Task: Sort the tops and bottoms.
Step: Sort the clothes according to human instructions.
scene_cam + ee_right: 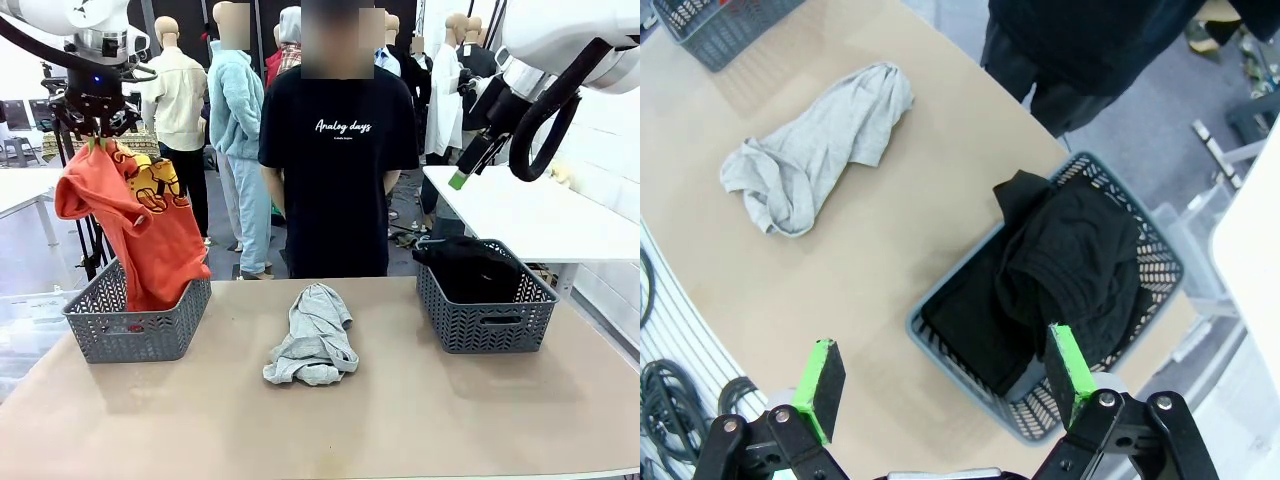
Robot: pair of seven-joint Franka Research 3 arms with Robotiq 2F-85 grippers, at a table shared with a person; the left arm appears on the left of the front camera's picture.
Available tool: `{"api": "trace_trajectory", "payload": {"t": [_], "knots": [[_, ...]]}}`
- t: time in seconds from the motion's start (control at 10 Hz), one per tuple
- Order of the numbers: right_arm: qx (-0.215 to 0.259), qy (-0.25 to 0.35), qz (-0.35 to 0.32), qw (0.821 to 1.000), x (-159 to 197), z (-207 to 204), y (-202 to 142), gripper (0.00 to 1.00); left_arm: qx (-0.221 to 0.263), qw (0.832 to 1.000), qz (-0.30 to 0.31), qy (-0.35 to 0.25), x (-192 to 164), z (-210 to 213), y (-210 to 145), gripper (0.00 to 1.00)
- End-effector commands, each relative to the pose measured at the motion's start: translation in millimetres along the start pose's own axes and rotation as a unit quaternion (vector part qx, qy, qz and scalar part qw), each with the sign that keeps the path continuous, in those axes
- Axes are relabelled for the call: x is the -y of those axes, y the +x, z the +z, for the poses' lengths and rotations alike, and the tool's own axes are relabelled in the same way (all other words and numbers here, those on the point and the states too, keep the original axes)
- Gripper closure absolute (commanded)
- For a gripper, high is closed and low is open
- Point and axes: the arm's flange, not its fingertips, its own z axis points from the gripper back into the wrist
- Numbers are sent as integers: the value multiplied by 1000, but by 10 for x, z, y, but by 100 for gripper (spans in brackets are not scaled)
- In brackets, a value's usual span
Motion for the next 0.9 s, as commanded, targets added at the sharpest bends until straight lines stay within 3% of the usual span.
{"api": "trace_trajectory", "payload": {"t": [0.0, 0.1, 0.3, 0.5, 0.6, 0.8], "knots": [[-2, 1, 1, 1000, 0, -9, 11, 0, -1, 1000, -2, 4, 4, -28, -9, 100], [-2, 1, 1, 1000, 0, -9, 11, 0, 0, 999, -3, 49, -15, -150, 46, 100], [-2, 1, 1, 1000, 0, -9, 11, 0, -12, 996, 46, 76, -360, -403, 207, 100], [-2, 1, 1, 1000, 0, -9, 11, 0, -43, 997, 55, 35, -392, -757, 278, 100], [-2, 1, 1, 1000, 0, -9, 11, 0, -87, 995, 51, 10, -375, -1058, 307, 100], [-2, 1, 1, 1000, 0, -9, 11, 0, -144, 989, 5, -36, -180, -1455, 118, 100]]}}
